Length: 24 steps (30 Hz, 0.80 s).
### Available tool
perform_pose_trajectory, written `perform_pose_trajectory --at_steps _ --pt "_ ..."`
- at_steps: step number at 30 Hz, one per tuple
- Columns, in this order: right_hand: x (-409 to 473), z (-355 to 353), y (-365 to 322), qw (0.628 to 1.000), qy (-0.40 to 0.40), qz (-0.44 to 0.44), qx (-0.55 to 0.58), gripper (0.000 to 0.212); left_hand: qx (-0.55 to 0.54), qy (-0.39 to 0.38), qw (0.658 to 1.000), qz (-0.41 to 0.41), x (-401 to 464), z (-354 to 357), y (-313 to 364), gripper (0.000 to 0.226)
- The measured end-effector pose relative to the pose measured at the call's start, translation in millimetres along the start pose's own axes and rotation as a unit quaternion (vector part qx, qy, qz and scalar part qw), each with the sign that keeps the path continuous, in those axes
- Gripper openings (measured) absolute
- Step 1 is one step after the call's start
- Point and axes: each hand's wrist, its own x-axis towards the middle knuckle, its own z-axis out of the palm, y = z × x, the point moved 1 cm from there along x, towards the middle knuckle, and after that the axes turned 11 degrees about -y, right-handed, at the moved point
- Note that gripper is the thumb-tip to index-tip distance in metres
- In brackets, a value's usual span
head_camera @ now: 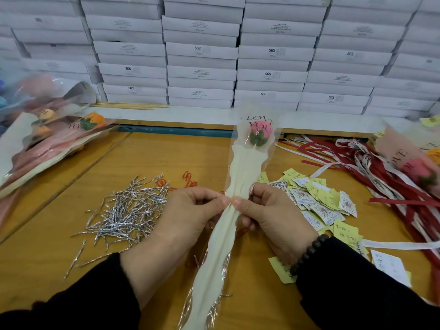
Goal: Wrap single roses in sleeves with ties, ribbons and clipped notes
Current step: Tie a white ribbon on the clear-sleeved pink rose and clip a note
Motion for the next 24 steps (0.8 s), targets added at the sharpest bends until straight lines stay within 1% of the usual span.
perform_pose_trajectory --at_steps 6,10,14,17,19,21,24 --pt "-1.6 1.8 -0.9 1.0 0.002 0.002 0.006 0.015 -0.011 0.0 1.0 -0.001 -2.5 1.2 2.3 0.01" --pt "-1.7 1.0 -1.1 1.0 0.005 0.0 -0.004 0.024 0.025 -0.018 1.0 -0.001 -3.5 0.6 6.1 0.014" --pt "-2.2 -0.2 -2.6 1.0 0.01 -0.002 -0.012 0.029 0.085 -0.043 0.995 0.008 -3.9 -0.3 10.3 0.019" --pt "-2.3 -0.5 -4.3 1.0 0.016 -0.009 -0.018 0.032 0.09 -0.074 0.993 0.012 -5.9 0.3 13.6 0.024" --pt "-2.6 -0.2 -4.2 1.0 0.014 -0.014 -0.02 0.034 0.091 -0.073 0.993 0.006 -5.5 -0.5 13.3 0.019" --pt "-3.2 0.5 -4.2 1.0 0.008 -0.015 -0.02 0.03 0.074 -0.066 0.995 -0.009 -4.4 -1.2 11.6 0.012" --pt "-3.4 2.0 -5.9 1.0 -0.003 -0.009 0.0 0.017 0.021 -0.051 0.998 -0.017 -3.0 -0.6 8.8 0.01"
